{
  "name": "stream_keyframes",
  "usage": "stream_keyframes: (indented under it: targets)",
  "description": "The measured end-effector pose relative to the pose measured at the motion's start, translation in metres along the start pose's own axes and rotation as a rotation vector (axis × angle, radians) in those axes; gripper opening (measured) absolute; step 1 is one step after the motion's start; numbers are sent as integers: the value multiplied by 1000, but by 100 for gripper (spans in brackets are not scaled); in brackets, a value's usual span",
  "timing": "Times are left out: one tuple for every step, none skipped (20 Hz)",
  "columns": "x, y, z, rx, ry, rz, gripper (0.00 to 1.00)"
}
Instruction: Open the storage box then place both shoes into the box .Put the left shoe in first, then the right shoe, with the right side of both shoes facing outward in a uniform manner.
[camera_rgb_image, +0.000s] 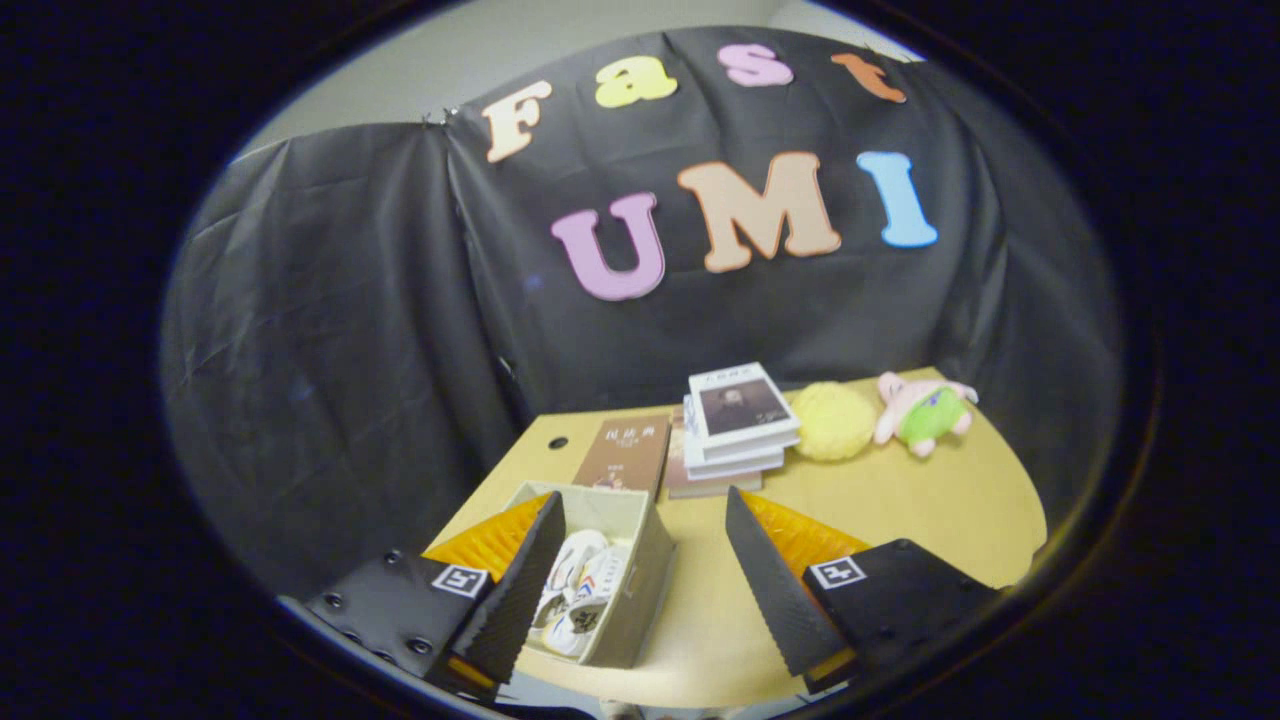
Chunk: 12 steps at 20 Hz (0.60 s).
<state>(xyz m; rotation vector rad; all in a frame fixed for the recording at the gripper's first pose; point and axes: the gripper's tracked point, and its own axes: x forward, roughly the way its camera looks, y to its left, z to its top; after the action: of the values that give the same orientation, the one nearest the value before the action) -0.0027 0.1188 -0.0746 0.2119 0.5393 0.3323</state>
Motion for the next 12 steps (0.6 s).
stream_keyframes:
  targets:
    - [-11,-9,8,-15,-34,-12,100]
    - [-21,-17,14,-29,-64,-22,100]
    - [-28,-26,22,-43,-90,-34,100]
    - [-36,-35,27,-53,-123,-42,100]
    - [-42,-43,33,-65,-151,-51,100]
    - [-46,-51,36,-77,-171,-63,100]
    - [-51,-61,39,-91,-192,-76,100]
    - [-55,-69,43,-107,-207,-89,100]
    - [-57,-76,47,-118,-223,-98,100]
    - [-59,-81,50,-125,-236,-108,100]
    - [-60,-85,54,-126,-252,-113,100]
    - [-60,-88,58,-124,-263,-118,100]
